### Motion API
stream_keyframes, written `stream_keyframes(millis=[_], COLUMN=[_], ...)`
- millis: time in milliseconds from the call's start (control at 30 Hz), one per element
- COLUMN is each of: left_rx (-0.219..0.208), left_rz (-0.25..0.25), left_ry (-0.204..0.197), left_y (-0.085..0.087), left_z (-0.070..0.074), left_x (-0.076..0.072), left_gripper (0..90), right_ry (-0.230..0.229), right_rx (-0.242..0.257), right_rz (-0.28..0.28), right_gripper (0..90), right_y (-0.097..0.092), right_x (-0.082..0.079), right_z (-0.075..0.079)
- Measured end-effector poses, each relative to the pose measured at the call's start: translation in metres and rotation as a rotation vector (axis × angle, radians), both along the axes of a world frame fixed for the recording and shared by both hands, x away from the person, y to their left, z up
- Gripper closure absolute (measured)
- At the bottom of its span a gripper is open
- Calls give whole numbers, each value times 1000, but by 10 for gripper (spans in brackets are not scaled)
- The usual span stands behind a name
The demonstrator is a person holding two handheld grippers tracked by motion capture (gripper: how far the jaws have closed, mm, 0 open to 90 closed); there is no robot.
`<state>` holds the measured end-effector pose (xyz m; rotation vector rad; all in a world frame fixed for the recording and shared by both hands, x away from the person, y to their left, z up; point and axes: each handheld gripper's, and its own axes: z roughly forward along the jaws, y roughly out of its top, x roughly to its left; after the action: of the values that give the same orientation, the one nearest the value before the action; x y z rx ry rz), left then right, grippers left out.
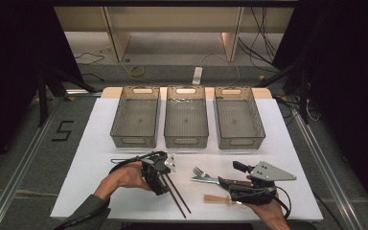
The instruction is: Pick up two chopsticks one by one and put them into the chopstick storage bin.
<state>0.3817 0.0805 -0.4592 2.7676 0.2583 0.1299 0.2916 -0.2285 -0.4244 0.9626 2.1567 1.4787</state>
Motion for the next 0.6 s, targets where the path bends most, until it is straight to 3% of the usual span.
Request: stream_keyframes(millis=[200,367,600], left_rx=[14,50,86], left_rz=[-28,-66,-67], left_ry=[2,4,-2], left_y=[-2,-3,0], left_z=[-4,-6,-3], left_x=[-1,0,-3], left_gripper=[271,299,357], right_ry=[1,0,6], right_rx=[-2,-2,-8], right_rz=[4,6,11], right_gripper=[259,260,260], right_y=[0,1,1], right_x=[0,0,0], right_z=[0,0,-1])
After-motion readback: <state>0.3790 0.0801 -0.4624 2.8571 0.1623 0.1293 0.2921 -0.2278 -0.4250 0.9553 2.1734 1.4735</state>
